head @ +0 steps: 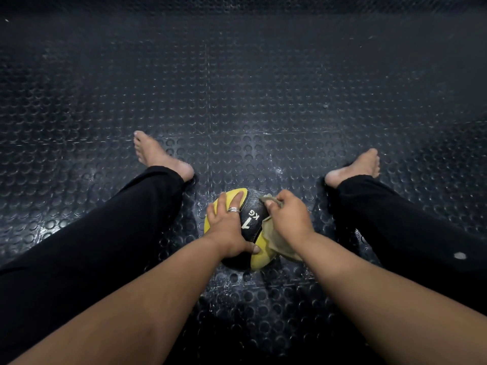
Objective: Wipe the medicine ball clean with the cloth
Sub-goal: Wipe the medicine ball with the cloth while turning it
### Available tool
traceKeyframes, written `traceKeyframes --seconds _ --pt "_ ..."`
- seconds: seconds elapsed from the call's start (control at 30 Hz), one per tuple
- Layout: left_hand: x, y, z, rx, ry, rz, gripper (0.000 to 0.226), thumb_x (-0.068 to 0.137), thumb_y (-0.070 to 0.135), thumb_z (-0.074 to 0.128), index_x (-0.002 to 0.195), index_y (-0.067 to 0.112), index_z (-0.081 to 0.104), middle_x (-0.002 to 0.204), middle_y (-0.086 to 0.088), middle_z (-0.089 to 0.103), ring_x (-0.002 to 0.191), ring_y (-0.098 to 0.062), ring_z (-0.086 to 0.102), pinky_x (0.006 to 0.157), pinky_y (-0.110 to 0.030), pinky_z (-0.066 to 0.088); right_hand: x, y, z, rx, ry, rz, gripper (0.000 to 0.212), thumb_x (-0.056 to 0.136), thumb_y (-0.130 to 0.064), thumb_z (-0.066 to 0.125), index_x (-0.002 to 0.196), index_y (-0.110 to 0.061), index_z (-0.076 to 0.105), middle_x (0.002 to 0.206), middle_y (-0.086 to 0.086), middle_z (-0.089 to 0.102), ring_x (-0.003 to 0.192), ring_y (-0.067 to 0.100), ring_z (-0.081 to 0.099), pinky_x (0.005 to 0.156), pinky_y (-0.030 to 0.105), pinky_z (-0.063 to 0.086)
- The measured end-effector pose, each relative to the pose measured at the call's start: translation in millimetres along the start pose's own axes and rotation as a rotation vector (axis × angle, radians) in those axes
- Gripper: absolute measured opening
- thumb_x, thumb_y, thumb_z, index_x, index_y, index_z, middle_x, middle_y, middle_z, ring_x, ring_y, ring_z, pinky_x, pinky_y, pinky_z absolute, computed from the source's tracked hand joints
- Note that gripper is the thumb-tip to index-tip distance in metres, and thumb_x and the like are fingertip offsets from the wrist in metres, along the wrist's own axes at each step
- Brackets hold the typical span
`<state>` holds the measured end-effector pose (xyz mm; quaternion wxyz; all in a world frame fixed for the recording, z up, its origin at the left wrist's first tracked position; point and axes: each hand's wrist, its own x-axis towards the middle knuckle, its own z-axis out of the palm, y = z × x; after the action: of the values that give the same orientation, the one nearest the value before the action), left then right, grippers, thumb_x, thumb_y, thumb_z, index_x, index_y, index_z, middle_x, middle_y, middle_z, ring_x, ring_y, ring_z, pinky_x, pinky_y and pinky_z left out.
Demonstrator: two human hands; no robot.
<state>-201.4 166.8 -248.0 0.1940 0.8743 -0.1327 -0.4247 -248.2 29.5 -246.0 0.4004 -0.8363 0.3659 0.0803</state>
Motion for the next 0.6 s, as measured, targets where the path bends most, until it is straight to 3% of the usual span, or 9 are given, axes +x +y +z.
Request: traceKeyframes --seconds 0.07,0.17,0.37,0.6 --pt "0 2 0 -0.001 -0.007 -0.006 0.133 0.067 0.030 0.089 0.151 0.042 -0.014 0.158 0.005 -0.028 0.146 -0.032 -0.025 0.120 -0.051 0.004 -12 -7 1 -0.058 -0.002 -0.111 0.014 0.094 -0.031 0.053 0.097 -0.018 0.057 0.096 -0.001 0.051 0.084 0.018 0.050 0.069 0.027 0.035" --pt "-3 3 7 0.021 -0.012 -0.028 0.131 0.070 0.026 0.087 0.149 0.046 -0.016 0.157 0.007 -0.031 0.145 -0.030 -0.027 0.118 -0.058 0.014 -32 -9 11 -0.166 -0.007 -0.231 0.016 0.094 -0.031 0.052 0.101 -0.018 0.057 0.098 -0.004 0.043 0.086 0.017 0.046 0.074 0.031 0.041" --pt "-8 3 14 0.071 -0.012 -0.026 0.134 0.068 0.036 0.087 0.149 0.044 -0.019 0.155 0.006 -0.035 0.143 -0.032 -0.030 0.116 -0.062 0.018 1 -7 4 -0.101 0.022 -0.082 0.013 0.094 -0.031 0.053 0.089 -0.019 0.055 0.096 0.005 0.053 0.081 0.022 0.052 0.067 0.027 0.034" --pt "-2 0 10 0.073 -0.022 -0.013 0.131 0.072 0.027 0.085 0.148 0.045 -0.021 0.157 0.004 -0.032 0.144 -0.035 -0.027 0.116 -0.060 0.020 -39 0 10 -0.183 -0.004 -0.240 0.015 0.093 -0.029 0.055 0.094 -0.014 0.057 0.090 -0.003 0.046 0.083 0.021 0.052 0.075 0.035 0.046"
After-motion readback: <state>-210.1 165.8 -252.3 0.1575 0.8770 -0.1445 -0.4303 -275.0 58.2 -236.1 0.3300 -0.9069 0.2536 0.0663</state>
